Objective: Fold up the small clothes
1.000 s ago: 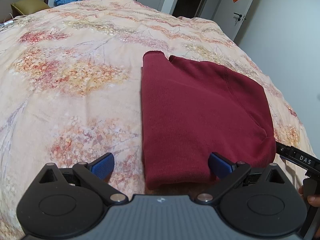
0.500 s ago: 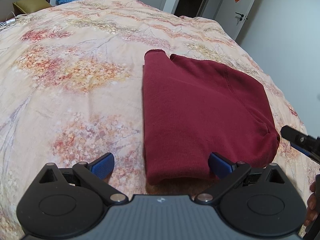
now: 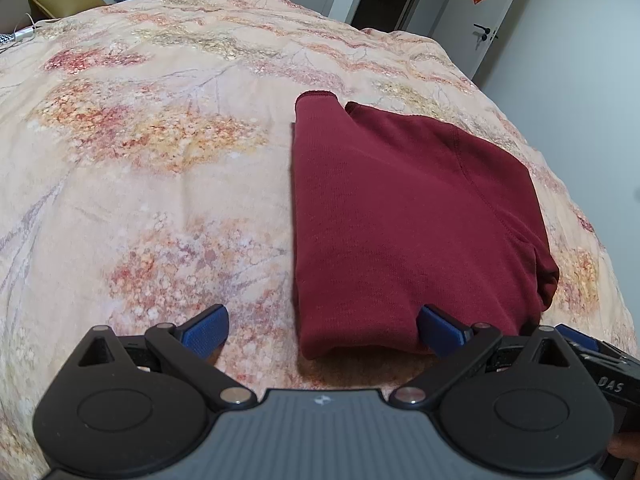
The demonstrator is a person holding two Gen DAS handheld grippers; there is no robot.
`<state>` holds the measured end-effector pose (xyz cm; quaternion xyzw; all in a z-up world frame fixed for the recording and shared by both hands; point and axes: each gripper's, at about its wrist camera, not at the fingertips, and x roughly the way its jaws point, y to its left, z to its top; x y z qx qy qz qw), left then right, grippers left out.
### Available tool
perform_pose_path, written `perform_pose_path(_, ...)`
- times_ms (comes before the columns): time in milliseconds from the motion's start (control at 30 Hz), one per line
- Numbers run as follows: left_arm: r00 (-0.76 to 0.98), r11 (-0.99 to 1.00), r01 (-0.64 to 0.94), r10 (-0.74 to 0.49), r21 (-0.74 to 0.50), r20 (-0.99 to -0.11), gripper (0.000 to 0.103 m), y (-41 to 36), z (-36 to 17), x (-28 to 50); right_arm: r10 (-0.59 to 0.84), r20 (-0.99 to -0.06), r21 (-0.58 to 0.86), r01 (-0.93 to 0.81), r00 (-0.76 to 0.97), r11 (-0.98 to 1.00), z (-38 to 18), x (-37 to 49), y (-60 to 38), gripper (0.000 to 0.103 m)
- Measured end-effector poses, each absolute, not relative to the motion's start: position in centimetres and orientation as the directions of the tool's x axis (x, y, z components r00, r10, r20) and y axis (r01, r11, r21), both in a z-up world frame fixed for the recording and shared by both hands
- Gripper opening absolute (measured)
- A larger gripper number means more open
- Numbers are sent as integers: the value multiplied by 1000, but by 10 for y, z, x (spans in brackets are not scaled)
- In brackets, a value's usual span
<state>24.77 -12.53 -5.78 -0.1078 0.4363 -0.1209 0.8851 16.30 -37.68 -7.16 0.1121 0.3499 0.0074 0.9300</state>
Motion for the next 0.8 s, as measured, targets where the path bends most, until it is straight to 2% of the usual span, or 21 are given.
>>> perform_pose_path(167,609,933,144,-346,-329,-714,103,-119,-52,247,125,-564,255,29,817,966,-58,159,-388,102)
perform_pose_path(367,637,904,193,-411,-381,-652,103,-113,-46,261,122,-546,335,83,829,939,-53,179,-412,102)
perform_pose_path(500,636,913,199,-397,-357,-662,103,-113,-46,284,124,-514,414,118,849,903,-50,192,-430,102)
perform_pose_path(633,625,920,184,-381,-346,-681,103,-110,-49,309,136,-508,428,112,851,897,-51,214,-438,102)
perform_pose_path(800,598,910,179,-402,-373,-693,103,-106,-59,330,151,-521,475,138,840,869,-64,245,-443,88)
